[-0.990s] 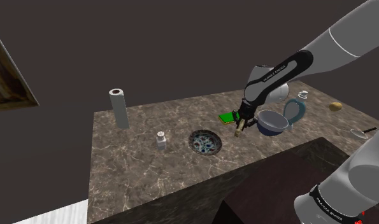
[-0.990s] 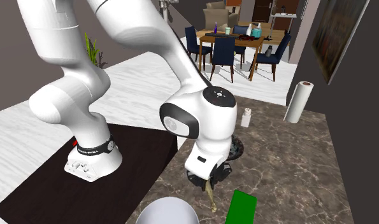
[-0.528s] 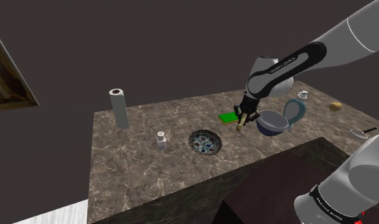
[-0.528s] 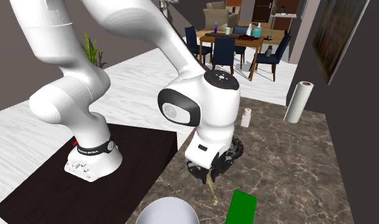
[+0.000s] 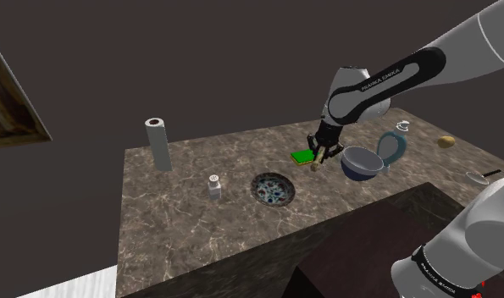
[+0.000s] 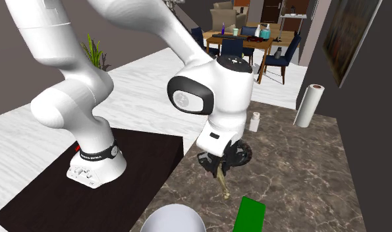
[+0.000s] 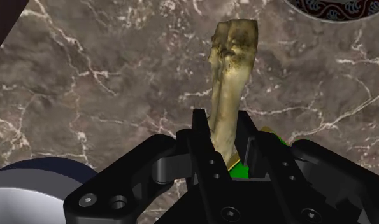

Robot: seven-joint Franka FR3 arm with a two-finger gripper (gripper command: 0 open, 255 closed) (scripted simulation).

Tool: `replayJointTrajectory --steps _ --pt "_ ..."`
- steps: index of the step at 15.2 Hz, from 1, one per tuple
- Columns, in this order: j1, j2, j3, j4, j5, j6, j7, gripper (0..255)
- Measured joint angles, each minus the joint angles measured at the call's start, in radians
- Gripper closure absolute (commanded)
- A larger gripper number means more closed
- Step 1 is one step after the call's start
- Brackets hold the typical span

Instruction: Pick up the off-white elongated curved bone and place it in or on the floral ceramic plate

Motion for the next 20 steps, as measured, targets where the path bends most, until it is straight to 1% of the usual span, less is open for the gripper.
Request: replayJointTrajectory --steps 4,7,12,14,16,20 --pt "0.051 0.001 0.058 0.01 0.009 -0.005 0.101 255" --pt "0.091 0.023 0.104 0.038 0.016 -0.005 0.183 255" --pt "0.156 0.075 0.174 0.107 0.015 -0.015 0.318 255" --pt "0.177 0.105 0.195 0.15 0.01 -0.026 0.366 255" --pt "0.189 0.128 0.205 0.157 0.007 -0.009 0.388 255" --pt "0.195 0.17 0.209 0.151 0.003 0.04 0.401 255"
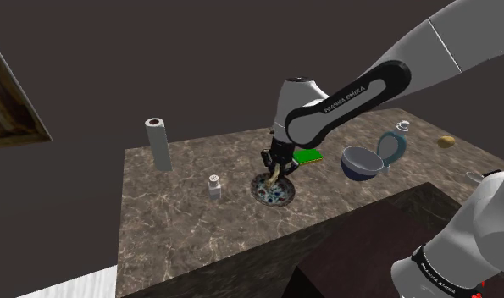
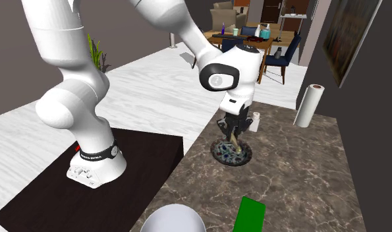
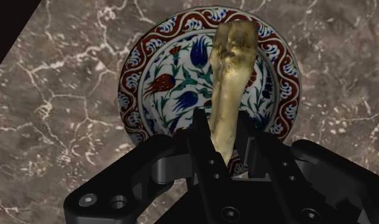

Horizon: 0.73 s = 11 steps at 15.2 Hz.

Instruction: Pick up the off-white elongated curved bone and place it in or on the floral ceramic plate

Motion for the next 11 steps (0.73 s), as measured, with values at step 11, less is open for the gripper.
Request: replayJointTrajectory --steps 11 --pt "0.003 0.113 -0.004 -0.016 -0.012 0.129 0.002 255"
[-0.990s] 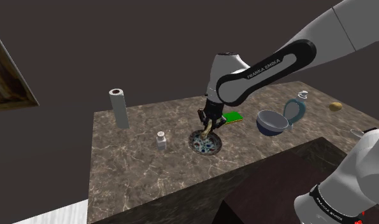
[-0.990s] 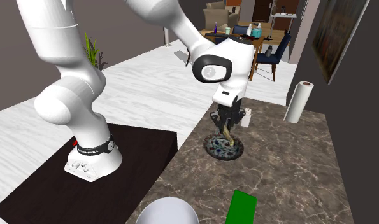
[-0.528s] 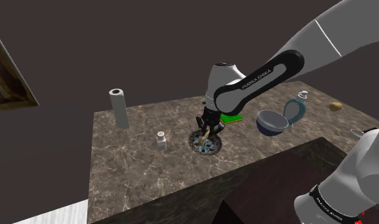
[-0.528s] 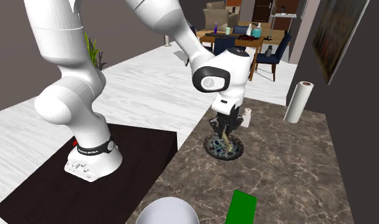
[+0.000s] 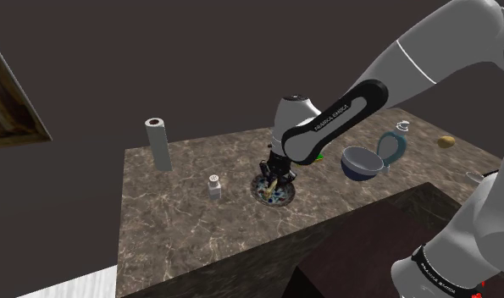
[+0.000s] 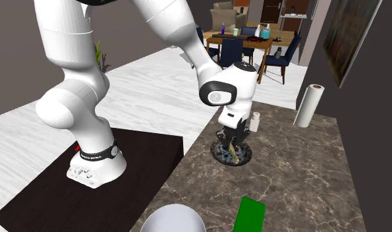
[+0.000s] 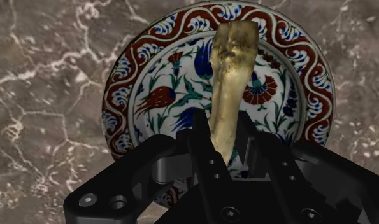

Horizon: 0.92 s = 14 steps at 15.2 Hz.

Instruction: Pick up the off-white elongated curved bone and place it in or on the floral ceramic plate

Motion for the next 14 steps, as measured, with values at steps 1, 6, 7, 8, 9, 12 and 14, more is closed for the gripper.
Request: replayJointTrajectory --steps 1,6,7,8,9,12,14 --pt "0.0 0.001 0.0 0.001 0.0 0.001 0.0 255" --pt "0.0 0.003 0.0 0.001 0.0 0.002 0.001 0" --pt "0.0 0.003 0.0 0.001 0.0 0.002 0.001 0" --pt "0.0 0.003 0.0 0.001 0.0 0.002 0.001 0" --pt "0.0 0.003 0.0 0.001 0.0 0.002 0.001 0" --pt "0.001 -0.011 0.001 0.004 0.001 -0.014 0.002 0" --pt "-0.005 -0.056 0.001 0.014 0.006 -0.067 -0.006 0"
